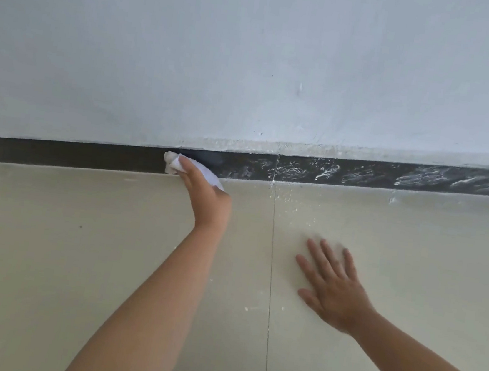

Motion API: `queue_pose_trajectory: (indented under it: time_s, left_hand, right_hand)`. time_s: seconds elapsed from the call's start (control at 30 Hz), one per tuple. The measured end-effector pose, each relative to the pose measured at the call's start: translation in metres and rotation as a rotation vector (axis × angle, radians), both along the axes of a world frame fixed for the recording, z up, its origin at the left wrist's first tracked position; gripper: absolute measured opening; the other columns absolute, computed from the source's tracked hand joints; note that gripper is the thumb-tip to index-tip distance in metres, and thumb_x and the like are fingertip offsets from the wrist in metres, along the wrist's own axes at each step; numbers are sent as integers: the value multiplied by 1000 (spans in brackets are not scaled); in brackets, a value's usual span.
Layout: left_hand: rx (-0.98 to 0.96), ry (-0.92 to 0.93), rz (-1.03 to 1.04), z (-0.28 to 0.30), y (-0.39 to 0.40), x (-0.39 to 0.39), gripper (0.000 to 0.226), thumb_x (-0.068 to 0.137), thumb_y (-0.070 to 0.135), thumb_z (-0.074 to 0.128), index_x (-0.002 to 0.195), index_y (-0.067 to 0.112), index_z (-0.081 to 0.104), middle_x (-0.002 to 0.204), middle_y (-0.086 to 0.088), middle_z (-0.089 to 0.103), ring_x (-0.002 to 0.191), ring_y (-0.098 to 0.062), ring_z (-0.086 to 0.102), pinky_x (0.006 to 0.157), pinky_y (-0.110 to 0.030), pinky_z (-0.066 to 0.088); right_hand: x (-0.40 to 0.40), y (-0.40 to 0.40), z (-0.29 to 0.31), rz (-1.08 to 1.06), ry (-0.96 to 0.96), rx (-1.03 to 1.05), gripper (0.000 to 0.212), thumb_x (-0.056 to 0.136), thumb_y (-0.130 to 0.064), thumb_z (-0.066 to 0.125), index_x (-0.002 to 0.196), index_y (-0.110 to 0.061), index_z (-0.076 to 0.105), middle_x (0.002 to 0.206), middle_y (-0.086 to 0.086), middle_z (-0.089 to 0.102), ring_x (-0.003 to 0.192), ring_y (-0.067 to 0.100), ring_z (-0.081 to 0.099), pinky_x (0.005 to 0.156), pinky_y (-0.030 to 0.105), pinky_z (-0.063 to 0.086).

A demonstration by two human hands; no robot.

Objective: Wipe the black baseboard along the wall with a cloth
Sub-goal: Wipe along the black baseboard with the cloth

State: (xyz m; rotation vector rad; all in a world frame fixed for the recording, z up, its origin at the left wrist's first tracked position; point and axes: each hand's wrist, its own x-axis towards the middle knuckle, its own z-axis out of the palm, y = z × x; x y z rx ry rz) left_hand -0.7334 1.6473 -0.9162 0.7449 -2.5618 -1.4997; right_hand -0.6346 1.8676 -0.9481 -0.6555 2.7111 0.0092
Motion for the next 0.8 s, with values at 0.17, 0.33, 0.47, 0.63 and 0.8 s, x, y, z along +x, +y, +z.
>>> queue_pose_trajectory:
  time_s: [0.17,0.33,0.47,0.63,0.8]
  left_hand:
    - [168,-97,-36,-6,54,-1,72,81,-16,29,141,10,0,141,-1,5,133,-17,15,111,-28,15]
    - [259,-184,-144,5,101,6,73,84,-12,30,143,15,-3,153,-10,-6,141,-20,3,110,-27,10]
    - [147,-145,0,26,82,11,74,84,-11,29,143,18,-6,154,-8,-1,141,-19,7,112,-29,10]
    - [125,-178,108,44,55,-4,71,89,-3,30,143,25,-7,153,-6,3,139,-22,15,113,-40,20]
    - [48,-145,-23,24,85,-2,75,83,-15,28,142,11,-10,150,-7,-22,140,-16,-9,112,-23,-2]
  right_hand:
    - [-1,5,-14,-9,70,-60,68,93,-50,-4,129,-25,48,152,1,-24,139,18,-22,107,46,1]
    - [-1,8,-12,-12,34,-55,59,89,-48,21,114,-20,66,132,11,52,125,30,45,110,43,-2]
    - [-5,10,-8,5,-47,-64,58,87,-47,23,112,-18,66,127,12,57,113,34,56,104,45,6]
    - [1,11,-23,82,-28,-11,74,73,-55,-16,142,-33,-2,137,1,-37,126,28,-36,97,43,-34]
    - [-3,8,-12,-16,-22,-106,61,81,-47,23,123,-21,58,140,10,41,128,32,40,106,45,-2]
